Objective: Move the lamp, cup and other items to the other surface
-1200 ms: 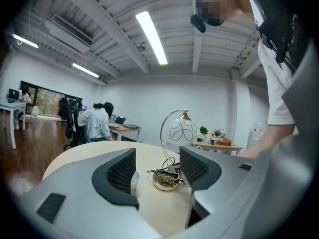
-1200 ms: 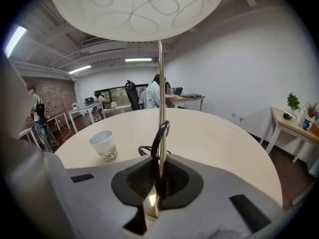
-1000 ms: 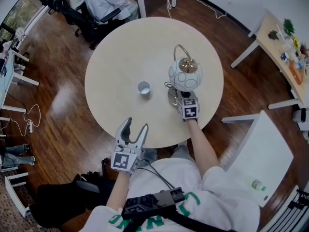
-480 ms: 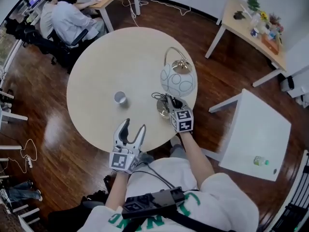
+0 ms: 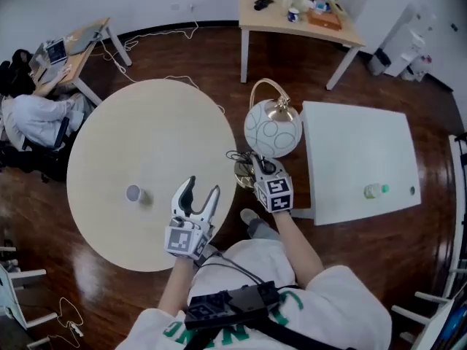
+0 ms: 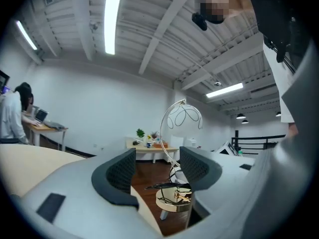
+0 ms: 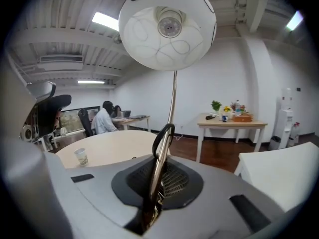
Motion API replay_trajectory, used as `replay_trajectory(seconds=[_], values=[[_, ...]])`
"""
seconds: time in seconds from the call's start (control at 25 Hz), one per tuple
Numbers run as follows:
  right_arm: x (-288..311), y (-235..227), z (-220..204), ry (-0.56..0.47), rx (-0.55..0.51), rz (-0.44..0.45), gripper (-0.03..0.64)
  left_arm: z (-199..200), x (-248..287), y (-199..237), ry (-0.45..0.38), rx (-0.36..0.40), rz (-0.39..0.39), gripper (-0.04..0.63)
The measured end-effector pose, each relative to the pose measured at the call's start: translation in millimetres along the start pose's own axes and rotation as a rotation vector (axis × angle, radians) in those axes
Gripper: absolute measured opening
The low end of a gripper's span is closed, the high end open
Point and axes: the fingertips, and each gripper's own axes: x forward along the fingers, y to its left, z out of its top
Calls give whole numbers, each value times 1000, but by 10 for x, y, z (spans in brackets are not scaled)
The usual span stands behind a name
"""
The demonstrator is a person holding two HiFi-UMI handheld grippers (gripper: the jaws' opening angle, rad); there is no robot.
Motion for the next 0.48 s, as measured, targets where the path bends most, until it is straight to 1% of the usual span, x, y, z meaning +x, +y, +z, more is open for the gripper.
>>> replay_trajectory(seconds=[0.08, 0.28, 0.4, 0.48], values=[[-133, -262, 39, -8, 32, -78, 28, -18, 238, -110, 1, 1, -91, 272], [-875, -1561, -34, -40, 94, -295, 28, -55, 1052, -1075, 33, 5, -313, 270], [-1300, -2211, -113, -46, 122, -392, 28, -80, 1430, -1612, 35, 6, -400, 272], [-1419, -2548, -216, -49, 136, -447, 28, -152, 1639, -1787, 37, 6, -447, 271]])
